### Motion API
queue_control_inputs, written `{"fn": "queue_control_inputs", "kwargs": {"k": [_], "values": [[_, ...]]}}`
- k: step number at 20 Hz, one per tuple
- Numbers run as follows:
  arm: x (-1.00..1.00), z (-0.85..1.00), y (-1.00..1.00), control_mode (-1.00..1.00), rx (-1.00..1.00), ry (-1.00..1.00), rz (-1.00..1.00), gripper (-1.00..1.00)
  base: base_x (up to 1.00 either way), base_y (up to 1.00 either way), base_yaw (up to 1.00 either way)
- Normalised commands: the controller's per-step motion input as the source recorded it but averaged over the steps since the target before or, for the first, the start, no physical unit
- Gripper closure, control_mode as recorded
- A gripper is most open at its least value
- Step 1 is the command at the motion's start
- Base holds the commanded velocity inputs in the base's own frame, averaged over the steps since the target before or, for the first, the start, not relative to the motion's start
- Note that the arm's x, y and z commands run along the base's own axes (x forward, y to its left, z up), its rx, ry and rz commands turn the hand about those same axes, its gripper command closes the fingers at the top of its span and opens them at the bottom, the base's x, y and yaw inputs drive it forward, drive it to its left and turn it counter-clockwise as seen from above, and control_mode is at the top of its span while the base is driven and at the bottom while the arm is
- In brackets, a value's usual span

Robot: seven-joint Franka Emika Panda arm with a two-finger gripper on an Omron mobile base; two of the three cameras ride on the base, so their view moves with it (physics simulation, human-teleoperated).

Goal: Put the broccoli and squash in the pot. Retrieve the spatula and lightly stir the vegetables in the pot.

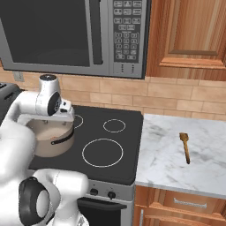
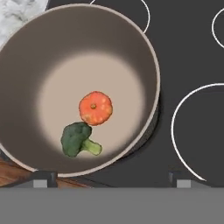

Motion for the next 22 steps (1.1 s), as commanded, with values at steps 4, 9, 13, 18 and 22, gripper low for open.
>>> {"fn": "queue_control_inputs", "kwargs": {"k": [4, 9, 13, 18, 22], "values": [[-0.04, 0.0, -0.99, -1.0, 0.0, 0.0, -0.03, -1.0, 0.0, 0.0, 0.0], [0.02, 0.0, -1.0, -1.0, 0.0, 0.05, -0.07, -1.0, 0.0, 0.0, 0.0], [0.14, 0.0, -1.0, -1.0, 0.0, 0.18, -0.08, -1.0, 0.0, 0.0, 0.0], [0.3, 0.0, -1.0, -1.0, -0.01, 0.22, -0.04, -1.0, 0.0, 0.0, 0.0], [0.26, 0.0, -1.0, -1.0, 0.0, 0.21, -0.04, -1.0, 0.0, 0.0, 0.0]]}}
